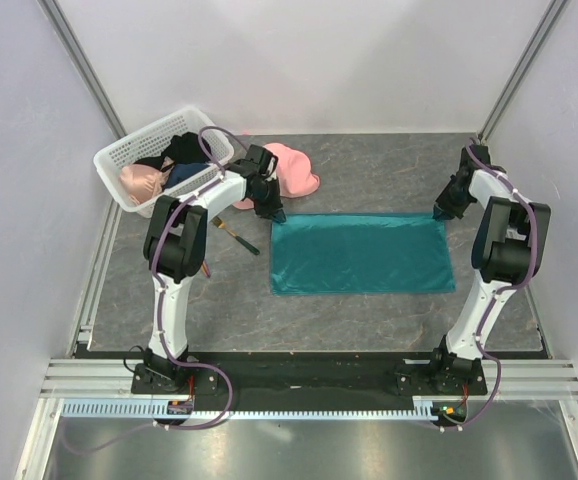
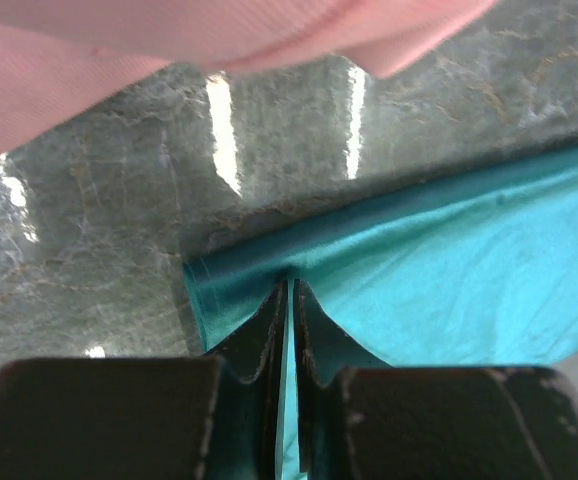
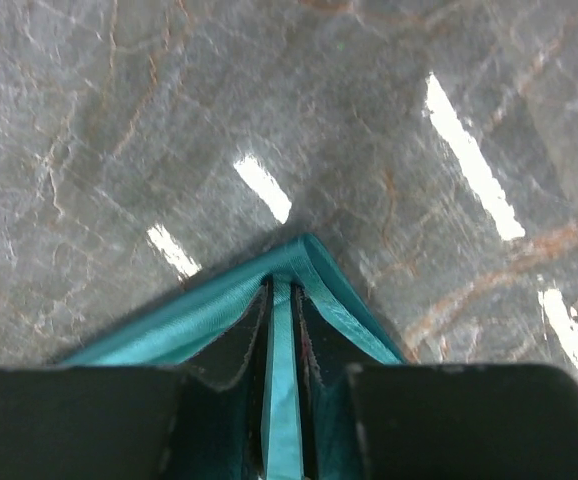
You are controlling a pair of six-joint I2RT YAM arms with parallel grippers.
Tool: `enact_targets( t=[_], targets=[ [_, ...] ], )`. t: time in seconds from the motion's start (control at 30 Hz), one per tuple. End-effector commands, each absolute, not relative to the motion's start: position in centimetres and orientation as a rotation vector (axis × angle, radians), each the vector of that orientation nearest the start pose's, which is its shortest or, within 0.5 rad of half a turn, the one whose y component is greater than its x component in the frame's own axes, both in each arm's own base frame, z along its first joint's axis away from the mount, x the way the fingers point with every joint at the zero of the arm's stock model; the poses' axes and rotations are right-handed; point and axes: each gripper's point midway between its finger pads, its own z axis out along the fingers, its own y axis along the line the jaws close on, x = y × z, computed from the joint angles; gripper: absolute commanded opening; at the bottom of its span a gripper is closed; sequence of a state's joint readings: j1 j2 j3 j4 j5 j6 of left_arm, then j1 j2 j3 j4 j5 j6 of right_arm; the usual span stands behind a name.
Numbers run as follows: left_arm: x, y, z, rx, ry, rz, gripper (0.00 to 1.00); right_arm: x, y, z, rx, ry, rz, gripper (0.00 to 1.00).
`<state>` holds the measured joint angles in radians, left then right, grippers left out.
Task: Fold the napkin into a case and place the utensils inside
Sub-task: Smooth out the rectangle-folded napkin at the center of the board, then pick up the rectangle-folded napkin from the center of the board.
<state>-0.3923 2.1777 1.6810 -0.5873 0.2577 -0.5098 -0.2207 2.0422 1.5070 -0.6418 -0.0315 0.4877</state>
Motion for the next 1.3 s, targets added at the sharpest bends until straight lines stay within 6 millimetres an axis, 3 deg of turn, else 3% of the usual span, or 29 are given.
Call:
enact_targets(
  t=[0.0, 0.1, 0.2, 0.3, 0.33, 0.37, 0.47, 0.5, 0.53, 0.57, 0.6, 0.67, 0.83, 0.93, 1.27],
  targets=[
    [44.7, -24.4, 2.1, -0.124, 2.741, -0.546, 0.1, 46.3, -7.9, 3.5, 0.89, 2.532, 0.13, 0.2],
    [44.8, -24.1, 1.2, -0.093, 2.749, -0.516, 0.11, 46.6, -7.7, 2.7, 0.852, 2.561, 0.156, 0.22],
    [44.9, -23.7, 1.5, -0.051, 2.738, -0.479, 0.13, 47.0, -7.4, 4.0, 0.801, 2.567, 0.177, 0.25],
    [44.4, -23.5, 3.5, -0.025, 2.717, -0.492, 0.2, 46.4, -7.7, 6.5, 0.767, 2.579, 0.145, 0.29],
    [44.4, -23.7, 5.7, -0.019, 2.676, -0.517, 0.25, 46.2, -8.1, 8.5, 0.75, 2.547, 0.115, 0.31],
    [44.1, -23.9, 6.6, -0.015, 2.664, -0.534, 0.27, 45.8, -8.4, 9.3, 0.732, 2.541, 0.084, 0.34],
    [42.6, -24.4, 10.0, 0.013, 2.617, -0.603, 0.32, 43.3, -9.4, 11.7, 0.72, 2.515, -0.022, 0.56],
    [41.7, -24.5, 10.1, 0.019, 2.627, -0.626, 0.32, 41.7, -9.6, 10.7, 0.711, 2.552, -0.065, 0.62],
    [41.1, -24.7, 10.6, 0.023, 2.624, -0.646, 0.32, 40.8, -9.5, 11.5, 0.691, 2.542, -0.081, 0.68],
    [40.4, -25.0, 12.3, 0.034, 2.593, -0.677, 0.32, 40.0, -9.6, 11.3, 0.679, 2.556, -0.1, 0.76],
    [39.4, -25.1, 12.1, 0.043, 2.609, -0.706, 0.32, 38.6, -9.5, 10.2, 0.636, 2.605, -0.119, 0.77],
    [38.3, -25.5, 13.9, 0.063, 2.58, -0.759, 0.32, 37.6, -9.6, 10.2, 0.57, 2.613, -0.136, 0.76],
    [35.0, -26.4, 15.7, 0.107, 2.575, -0.888, 0.31, 35.9, -9.1, 7.5, 0.434, 2.663, -0.059, 0.62],
    [33.3, -26.8, 16.6, 0.138, 2.567, -0.935, 0.31, 35.4, -8.3, 6.0, 0.397, 2.702, -0.001, 0.6],
    [31.2, -26.3, 16.6, 0.167, 2.57, -0.957, 0.32, 35.7, -7.1, 4.0, 0.324, 2.701, 0.067, 0.56]
  ],
)
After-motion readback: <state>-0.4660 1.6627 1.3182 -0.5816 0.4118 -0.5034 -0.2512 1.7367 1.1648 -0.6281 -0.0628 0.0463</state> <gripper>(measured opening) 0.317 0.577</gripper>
